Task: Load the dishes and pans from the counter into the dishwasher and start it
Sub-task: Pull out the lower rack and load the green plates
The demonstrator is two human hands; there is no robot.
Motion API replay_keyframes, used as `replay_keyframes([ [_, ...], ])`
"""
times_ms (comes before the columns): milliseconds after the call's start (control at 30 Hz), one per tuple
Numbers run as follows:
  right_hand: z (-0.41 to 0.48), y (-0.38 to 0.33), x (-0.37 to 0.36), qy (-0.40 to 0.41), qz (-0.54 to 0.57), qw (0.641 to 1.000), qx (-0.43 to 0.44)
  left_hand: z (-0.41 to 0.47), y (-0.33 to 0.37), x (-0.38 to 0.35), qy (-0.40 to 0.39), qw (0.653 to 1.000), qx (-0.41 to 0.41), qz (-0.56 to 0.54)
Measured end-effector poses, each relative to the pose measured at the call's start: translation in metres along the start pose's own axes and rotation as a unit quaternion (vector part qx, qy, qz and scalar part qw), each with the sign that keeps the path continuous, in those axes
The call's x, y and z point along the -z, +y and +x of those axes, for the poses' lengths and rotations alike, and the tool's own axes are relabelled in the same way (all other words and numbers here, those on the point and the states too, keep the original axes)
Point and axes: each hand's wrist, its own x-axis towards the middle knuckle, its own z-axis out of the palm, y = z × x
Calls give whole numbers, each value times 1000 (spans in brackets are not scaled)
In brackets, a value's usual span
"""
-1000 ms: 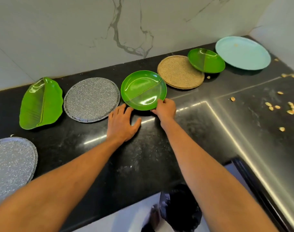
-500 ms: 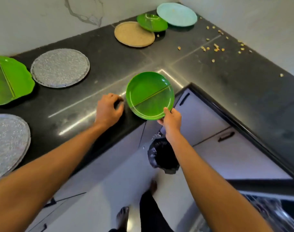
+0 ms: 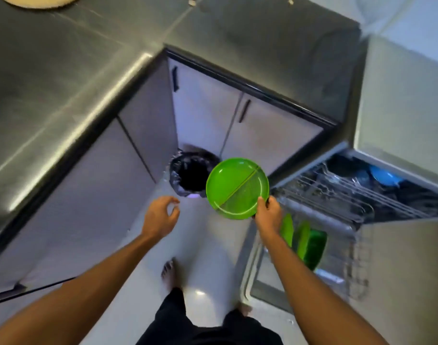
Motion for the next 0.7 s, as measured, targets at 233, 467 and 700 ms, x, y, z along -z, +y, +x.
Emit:
replay_keyframes([
  [233, 22, 155, 145, 17, -73, 996, -56, -61, 75, -155, -128, 987, 101, 15],
  [467, 71, 281, 261, 20, -105, 987, -120, -73, 154, -299, -240, 962, 105, 77],
  [700, 136, 347, 318, 70, -137, 977, -149, -74, 219, -398, -293, 945, 109, 97],
])
